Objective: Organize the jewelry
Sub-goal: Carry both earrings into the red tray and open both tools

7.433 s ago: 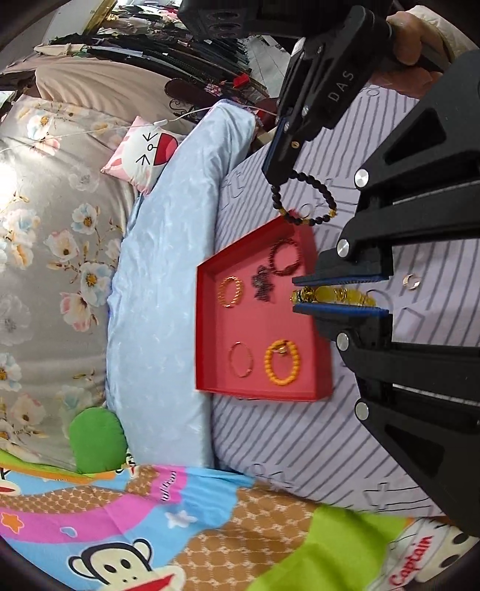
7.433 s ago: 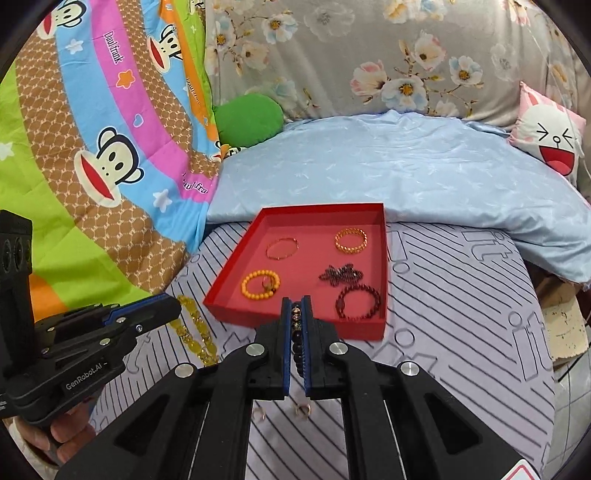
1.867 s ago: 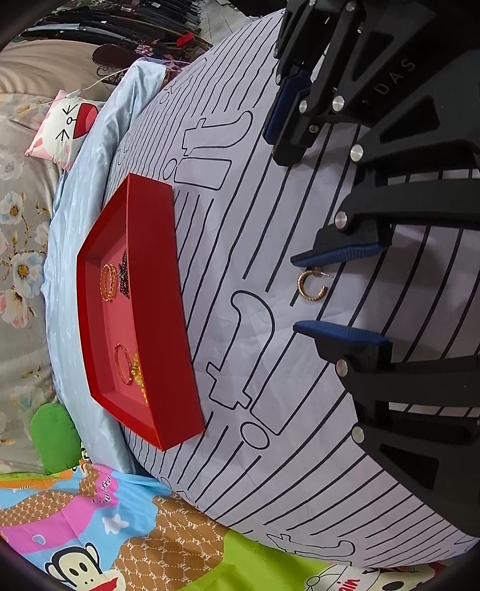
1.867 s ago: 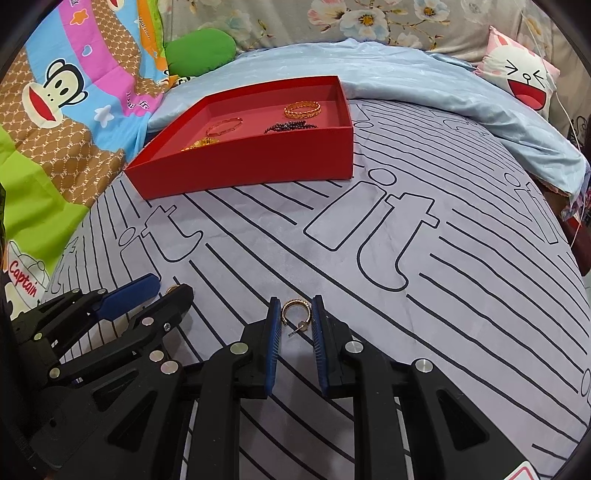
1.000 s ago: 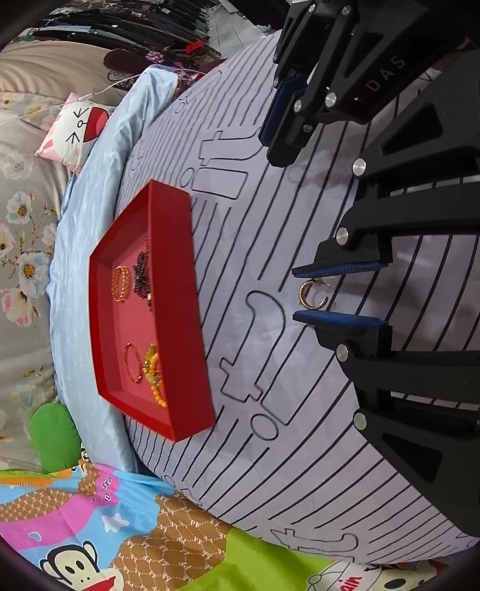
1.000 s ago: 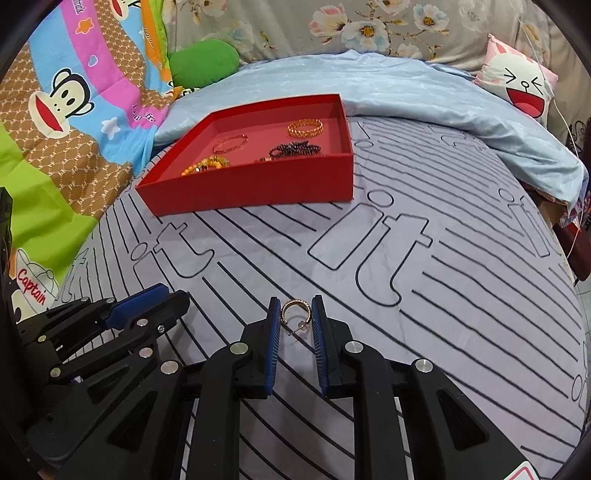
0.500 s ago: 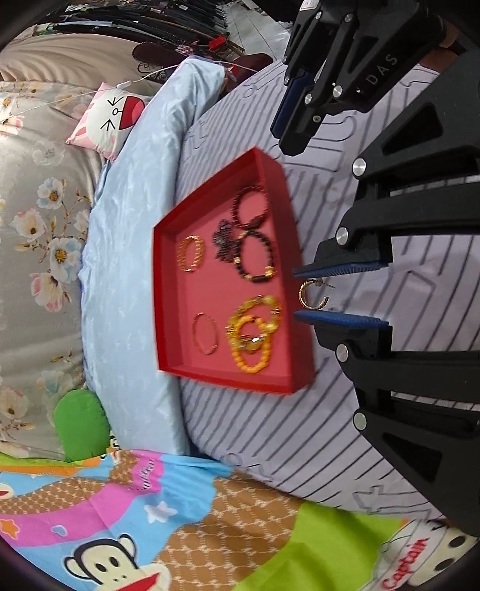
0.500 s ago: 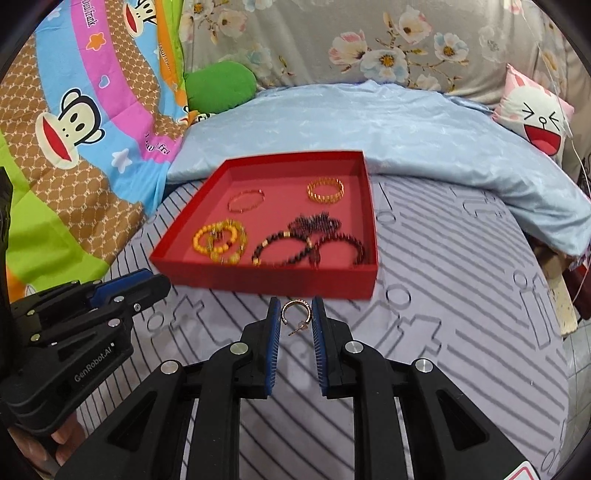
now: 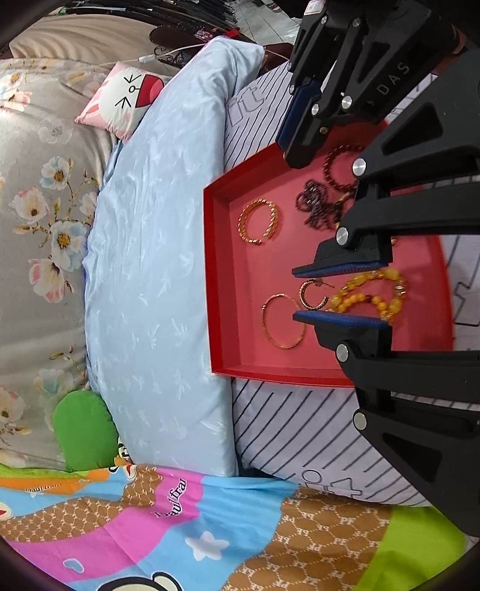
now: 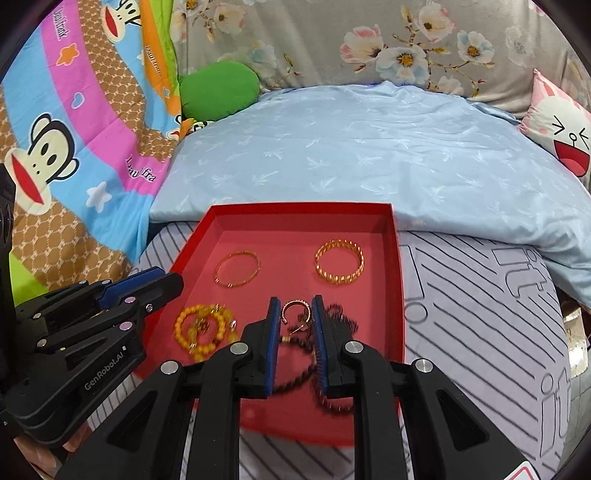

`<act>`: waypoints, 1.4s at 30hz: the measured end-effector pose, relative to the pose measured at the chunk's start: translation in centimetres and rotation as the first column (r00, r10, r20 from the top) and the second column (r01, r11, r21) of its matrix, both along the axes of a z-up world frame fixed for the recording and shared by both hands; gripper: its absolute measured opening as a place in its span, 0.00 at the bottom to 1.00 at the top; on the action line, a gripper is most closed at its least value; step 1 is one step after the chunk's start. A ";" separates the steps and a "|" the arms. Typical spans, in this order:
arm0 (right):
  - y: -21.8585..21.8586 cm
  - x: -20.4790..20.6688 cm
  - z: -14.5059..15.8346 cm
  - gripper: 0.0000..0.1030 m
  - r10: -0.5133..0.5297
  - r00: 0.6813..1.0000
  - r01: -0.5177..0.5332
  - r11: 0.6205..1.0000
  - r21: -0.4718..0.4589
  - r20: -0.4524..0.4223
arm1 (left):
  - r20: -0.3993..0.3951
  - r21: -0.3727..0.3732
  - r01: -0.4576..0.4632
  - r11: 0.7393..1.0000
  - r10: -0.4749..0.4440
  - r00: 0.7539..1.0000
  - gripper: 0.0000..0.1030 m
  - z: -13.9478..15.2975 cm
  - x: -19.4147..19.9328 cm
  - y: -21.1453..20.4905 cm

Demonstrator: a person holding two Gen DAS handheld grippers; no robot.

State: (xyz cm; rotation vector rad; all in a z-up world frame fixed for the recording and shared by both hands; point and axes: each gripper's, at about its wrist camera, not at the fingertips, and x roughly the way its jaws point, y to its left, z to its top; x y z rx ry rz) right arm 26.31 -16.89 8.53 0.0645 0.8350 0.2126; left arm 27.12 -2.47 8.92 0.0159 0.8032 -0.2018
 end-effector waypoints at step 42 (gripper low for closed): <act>1.6 5.6 -4.4 0.27 -0.008 0.997 0.001 0.995 -0.098 -0.079 | -0.110 0.047 -0.026 0.999 0.031 0.993 0.26 -5.1 5.7 -1.1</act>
